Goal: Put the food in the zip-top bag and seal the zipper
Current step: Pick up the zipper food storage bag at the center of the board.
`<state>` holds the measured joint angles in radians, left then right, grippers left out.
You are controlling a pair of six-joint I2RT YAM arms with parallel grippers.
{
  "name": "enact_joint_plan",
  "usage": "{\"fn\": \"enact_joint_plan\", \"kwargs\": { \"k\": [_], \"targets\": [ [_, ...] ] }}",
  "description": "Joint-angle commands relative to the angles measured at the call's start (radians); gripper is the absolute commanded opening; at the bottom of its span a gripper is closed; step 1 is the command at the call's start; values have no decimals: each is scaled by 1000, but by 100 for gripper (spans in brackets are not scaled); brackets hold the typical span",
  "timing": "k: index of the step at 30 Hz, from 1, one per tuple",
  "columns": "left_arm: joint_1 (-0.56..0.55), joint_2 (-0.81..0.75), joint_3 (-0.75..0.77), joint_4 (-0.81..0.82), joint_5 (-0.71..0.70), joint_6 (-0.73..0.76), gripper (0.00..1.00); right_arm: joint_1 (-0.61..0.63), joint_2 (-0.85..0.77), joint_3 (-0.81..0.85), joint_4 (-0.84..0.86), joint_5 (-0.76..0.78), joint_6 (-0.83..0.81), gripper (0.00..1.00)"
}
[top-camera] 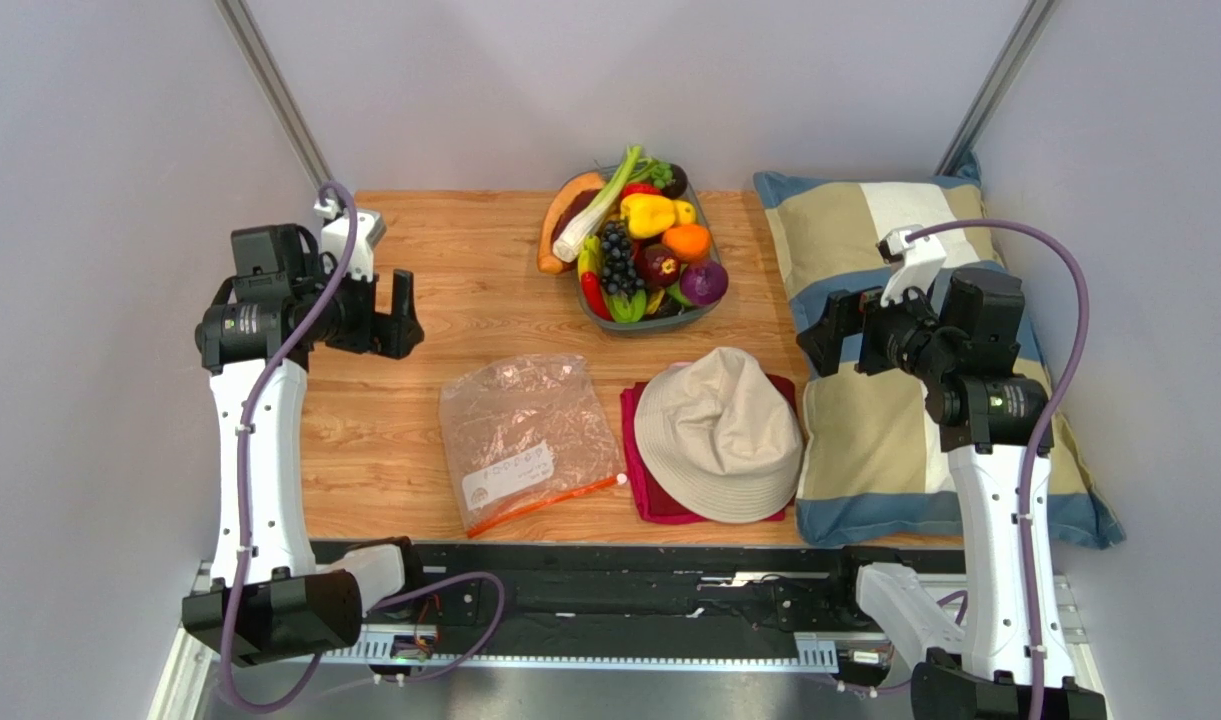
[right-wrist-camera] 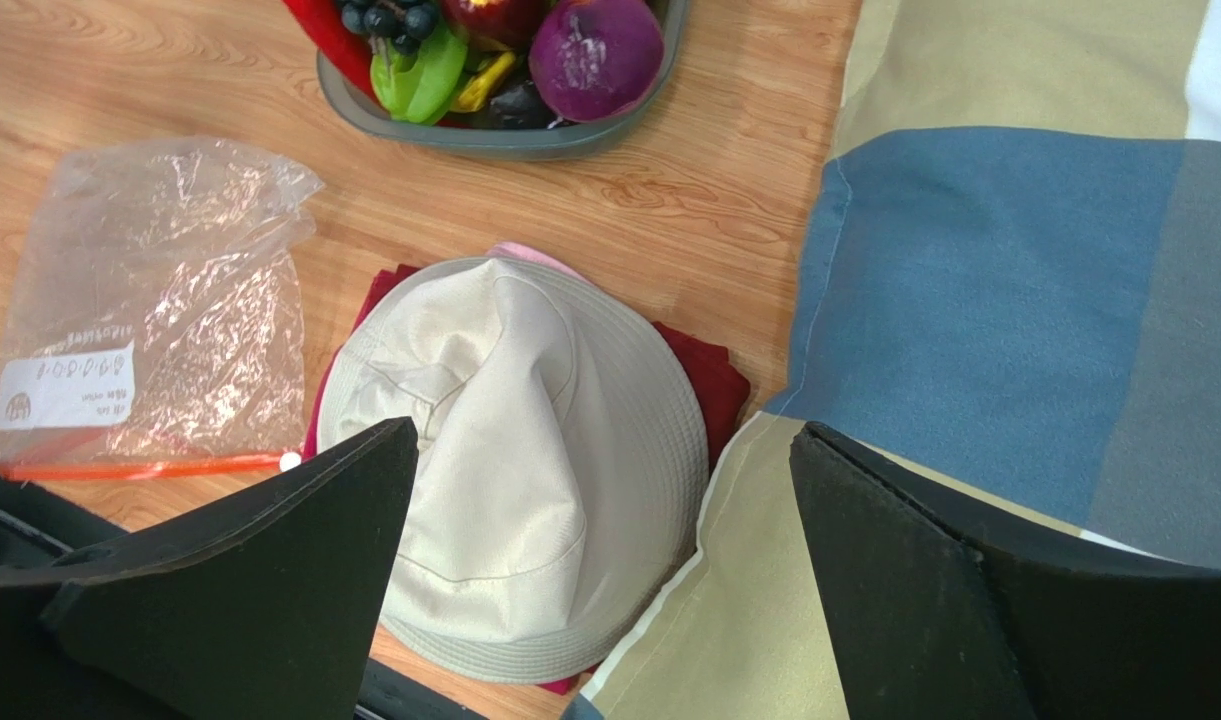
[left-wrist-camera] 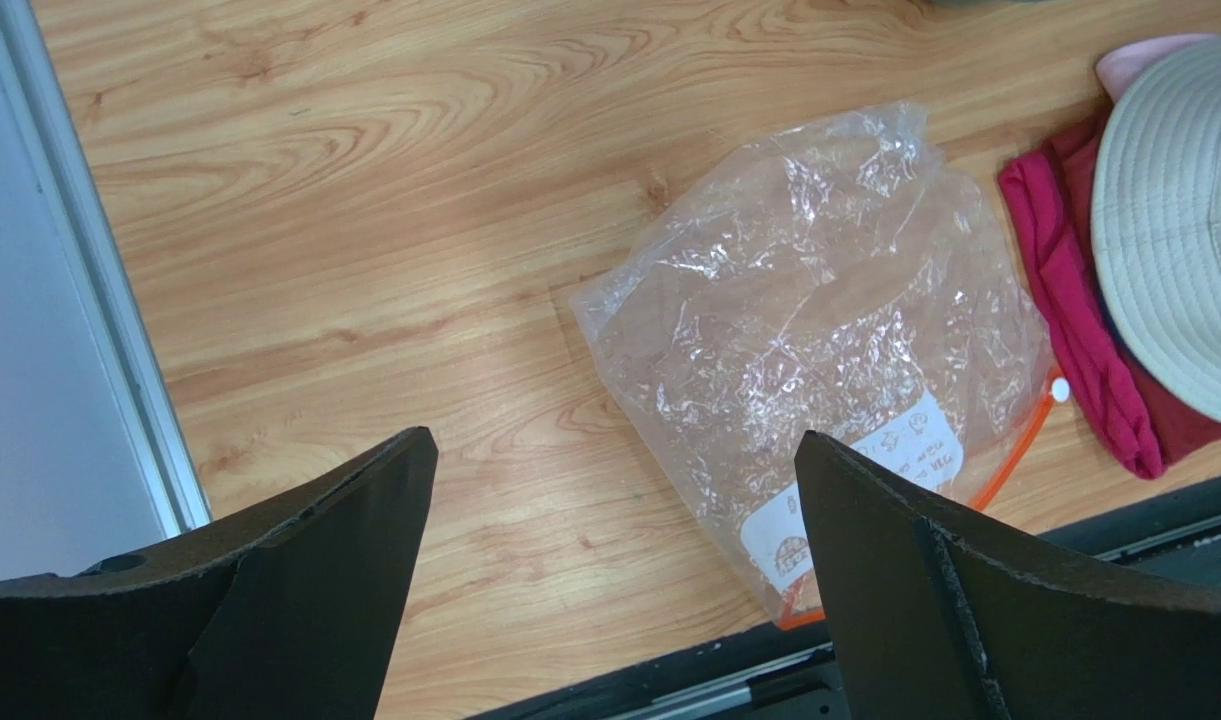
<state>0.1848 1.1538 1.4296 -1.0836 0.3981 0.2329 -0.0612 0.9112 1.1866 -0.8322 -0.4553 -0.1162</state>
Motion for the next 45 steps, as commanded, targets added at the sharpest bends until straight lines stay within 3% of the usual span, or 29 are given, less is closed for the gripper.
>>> {"fn": "enact_joint_plan", "kwargs": {
  "k": [1, 6, 9, 15, 17, 21, 24, 25, 27, 31, 45],
  "targets": [
    [-22, -8, -21, 1, 2, 43, 99, 4, 15, 11, -16, -112, -81, 100],
    [-21, -12, -70, 19, 73, -18, 99, 57, 49, 19, -38, -154, -177, 100],
    [-21, -16, -101, 37, 71, -76, 99, 179, 86, 36, -41, -102, -237, 100],
    [-12, -9, -127, 56, 85, -219, 99, 527, 196, 71, -30, 77, -416, 100],
    [22, -3, -127, 63, 122, -268, 99, 706, 218, 58, 24, 144, -466, 100],
    [93, 11, -118, 79, 182, -365, 99, 1004, 239, -70, 256, 332, -559, 96],
    [97, -12, -132, 88, 150, -371, 99, 1196, 262, -232, 532, 429, -638, 83],
    [97, -28, -135, 90, 147, -371, 99, 1277, 296, -287, 653, 449, -681, 74],
    [97, -39, -146, 90, 137, -372, 99, 1351, 340, -327, 753, 489, -704, 69],
    [99, -55, -159, 91, 116, -371, 99, 1428, 452, -392, 967, 500, -770, 67],
    [111, -54, -149, 106, 102, -382, 99, 1457, 822, -369, 1243, 624, -899, 64]
  ]
}}
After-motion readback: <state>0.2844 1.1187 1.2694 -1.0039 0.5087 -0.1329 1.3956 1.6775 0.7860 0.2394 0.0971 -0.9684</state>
